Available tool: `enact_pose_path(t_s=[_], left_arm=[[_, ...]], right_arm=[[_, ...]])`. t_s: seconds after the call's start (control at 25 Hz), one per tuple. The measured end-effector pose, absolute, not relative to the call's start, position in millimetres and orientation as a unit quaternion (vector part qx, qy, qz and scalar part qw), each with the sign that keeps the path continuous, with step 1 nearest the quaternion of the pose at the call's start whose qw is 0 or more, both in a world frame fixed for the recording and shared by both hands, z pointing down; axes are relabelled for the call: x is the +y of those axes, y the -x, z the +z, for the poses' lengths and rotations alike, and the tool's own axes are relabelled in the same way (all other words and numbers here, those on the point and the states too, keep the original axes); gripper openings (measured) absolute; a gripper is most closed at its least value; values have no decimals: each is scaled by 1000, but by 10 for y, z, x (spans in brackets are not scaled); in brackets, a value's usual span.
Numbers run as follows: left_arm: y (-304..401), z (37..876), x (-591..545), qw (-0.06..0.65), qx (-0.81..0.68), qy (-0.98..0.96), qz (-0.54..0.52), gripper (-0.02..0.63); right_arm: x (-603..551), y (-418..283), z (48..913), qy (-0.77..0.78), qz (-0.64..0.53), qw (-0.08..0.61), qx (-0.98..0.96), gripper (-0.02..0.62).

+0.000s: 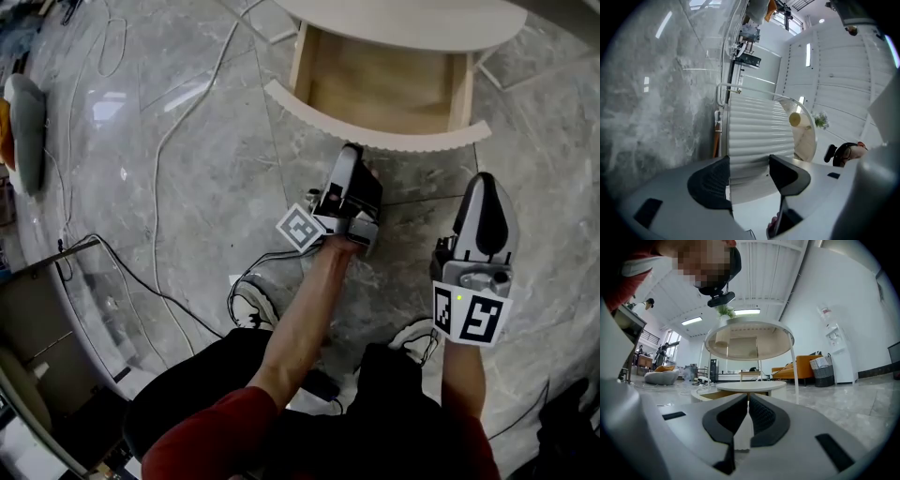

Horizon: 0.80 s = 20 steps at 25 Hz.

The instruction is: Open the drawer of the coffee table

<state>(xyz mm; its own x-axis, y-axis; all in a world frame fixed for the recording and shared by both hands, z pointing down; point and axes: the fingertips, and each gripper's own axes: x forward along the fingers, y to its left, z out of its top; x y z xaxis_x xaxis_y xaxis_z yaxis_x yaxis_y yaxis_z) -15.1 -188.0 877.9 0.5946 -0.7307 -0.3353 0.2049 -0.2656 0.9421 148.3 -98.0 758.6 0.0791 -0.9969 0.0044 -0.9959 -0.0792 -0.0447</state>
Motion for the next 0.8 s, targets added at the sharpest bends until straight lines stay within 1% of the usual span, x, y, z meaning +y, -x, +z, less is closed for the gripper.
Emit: enact_pose_path(t_s=[0.44,0.8], left_arm=[[408,8781,-1278,577,-245,-689,-365,267],[480,8823,-1206,584,-251,-677,-372,267]], right_arm=[[-824,-1393,7457,738,-5,21,675,25],[-752,-1436,7469,745,-11,23,667,25]])
